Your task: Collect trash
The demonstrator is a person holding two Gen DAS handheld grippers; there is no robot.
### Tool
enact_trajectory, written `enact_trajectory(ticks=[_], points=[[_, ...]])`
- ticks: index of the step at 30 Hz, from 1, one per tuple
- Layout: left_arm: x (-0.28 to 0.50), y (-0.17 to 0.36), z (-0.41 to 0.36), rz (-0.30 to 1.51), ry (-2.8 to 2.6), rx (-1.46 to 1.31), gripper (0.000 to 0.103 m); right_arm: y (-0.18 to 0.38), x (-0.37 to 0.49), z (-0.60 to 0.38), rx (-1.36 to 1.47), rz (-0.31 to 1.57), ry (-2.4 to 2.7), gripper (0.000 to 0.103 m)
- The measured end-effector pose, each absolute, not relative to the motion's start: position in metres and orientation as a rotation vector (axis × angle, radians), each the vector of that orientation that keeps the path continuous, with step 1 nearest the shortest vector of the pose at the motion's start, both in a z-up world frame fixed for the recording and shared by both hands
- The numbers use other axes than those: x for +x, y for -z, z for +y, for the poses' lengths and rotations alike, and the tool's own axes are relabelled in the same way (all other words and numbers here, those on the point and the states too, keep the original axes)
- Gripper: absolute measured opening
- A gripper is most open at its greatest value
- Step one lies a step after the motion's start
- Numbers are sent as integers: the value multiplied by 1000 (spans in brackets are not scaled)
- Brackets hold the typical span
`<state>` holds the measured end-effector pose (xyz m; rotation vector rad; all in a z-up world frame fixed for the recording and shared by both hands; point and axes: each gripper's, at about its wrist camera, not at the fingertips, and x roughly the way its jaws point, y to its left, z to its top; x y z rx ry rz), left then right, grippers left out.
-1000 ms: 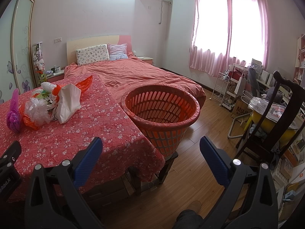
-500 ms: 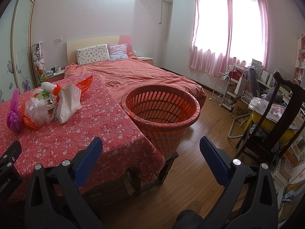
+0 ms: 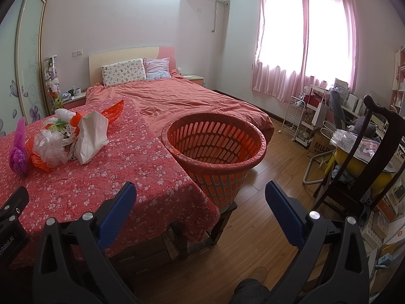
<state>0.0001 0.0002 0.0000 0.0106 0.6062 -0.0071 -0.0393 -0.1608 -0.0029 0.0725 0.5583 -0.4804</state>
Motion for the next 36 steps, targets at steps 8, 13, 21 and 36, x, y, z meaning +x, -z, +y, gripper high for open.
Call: enact_trajectory(ticks=[8,13,21,36], points=[[0,0,0,607,7,10,101,3,-39,-160,72,559,481,99],[-2,1,-3,607,7,10,101,3,-38,-161,72,557,481,99],[3,1,-3,599,-19,6,101,0,-24,-160,71,557,471,99],[71,3,88,644,-194,-115,101,4,101,-118,163,583,145,98]])
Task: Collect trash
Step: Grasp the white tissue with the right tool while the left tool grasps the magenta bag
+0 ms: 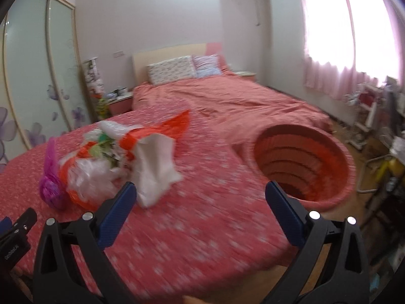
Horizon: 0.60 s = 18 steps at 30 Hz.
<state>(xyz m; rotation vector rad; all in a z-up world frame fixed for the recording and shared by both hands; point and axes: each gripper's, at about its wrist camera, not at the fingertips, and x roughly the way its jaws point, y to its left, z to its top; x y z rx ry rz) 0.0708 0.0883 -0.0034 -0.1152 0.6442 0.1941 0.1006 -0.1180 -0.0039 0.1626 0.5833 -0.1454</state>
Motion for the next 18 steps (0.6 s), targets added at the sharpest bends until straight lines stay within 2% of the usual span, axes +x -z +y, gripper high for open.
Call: enact_trajectory(ticks=[2,10,12,14,17,18], points=[[81,3,101,649,-202,-128,101,8,124,-108,178,613,100,85],[101,0,126,646,-183,-188,101,31,188,-66,154,728,10,65],[108,0,127,651,-171,-194,101,35,195,-62,135,752,21,56],[115,2,126,662,-162,-194,101,43,199,-60,124,778,18,35],[124,4,125,666,-153,-188,100,45,196,-67,138,761,-10,16],[128,5,124,667,-155,-178,100,43,192,-68,129,754,-1,15]])
